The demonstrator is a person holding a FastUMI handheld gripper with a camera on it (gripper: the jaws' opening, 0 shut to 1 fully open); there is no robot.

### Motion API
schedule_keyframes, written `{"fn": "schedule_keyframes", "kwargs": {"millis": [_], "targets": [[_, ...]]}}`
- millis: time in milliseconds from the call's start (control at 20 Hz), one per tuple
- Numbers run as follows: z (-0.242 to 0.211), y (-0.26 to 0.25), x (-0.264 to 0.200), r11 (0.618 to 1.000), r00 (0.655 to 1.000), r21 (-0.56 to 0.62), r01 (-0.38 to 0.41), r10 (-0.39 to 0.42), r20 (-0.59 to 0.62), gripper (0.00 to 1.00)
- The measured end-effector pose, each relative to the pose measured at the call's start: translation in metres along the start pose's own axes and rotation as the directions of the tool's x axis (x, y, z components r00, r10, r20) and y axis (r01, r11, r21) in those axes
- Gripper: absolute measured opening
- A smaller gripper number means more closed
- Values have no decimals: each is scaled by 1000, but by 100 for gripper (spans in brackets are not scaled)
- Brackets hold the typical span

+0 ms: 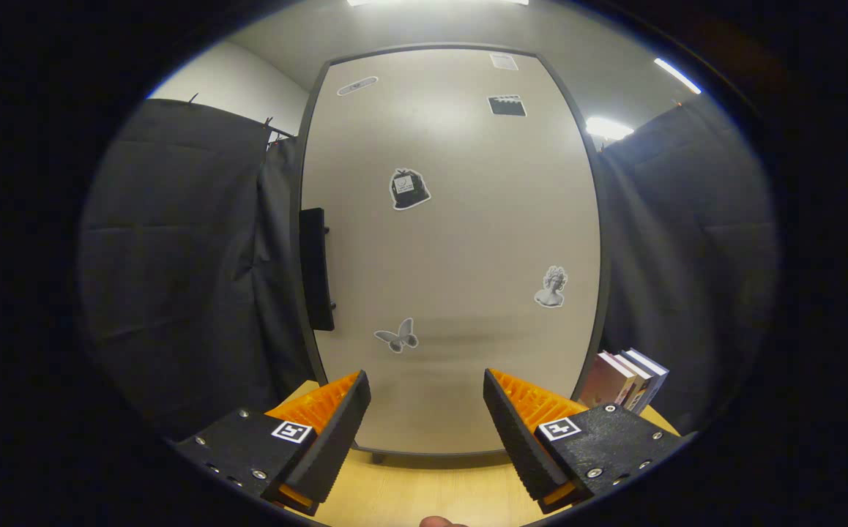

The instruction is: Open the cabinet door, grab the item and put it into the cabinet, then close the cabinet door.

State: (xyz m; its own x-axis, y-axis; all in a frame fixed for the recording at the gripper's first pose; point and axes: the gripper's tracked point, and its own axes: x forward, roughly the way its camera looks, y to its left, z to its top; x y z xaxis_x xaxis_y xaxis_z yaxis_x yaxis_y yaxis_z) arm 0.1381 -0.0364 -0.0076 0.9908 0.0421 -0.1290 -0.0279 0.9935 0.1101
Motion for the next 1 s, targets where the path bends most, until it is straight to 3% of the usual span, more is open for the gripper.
{"fn": "schedule_keyframes", "kwargs": {"millis": [200, 500, 650, 1000], "targets": [[9, -3, 36, 1000, 1000, 23, -1, 1, -22, 96], [52, 45, 57, 1000, 999, -17, -21, 21, 33, 95], [54, 72, 60, 998, 999, -62, -20, 22, 42, 95], [49, 112, 87, 999, 1000, -42, -10, 11, 20, 92]]}}
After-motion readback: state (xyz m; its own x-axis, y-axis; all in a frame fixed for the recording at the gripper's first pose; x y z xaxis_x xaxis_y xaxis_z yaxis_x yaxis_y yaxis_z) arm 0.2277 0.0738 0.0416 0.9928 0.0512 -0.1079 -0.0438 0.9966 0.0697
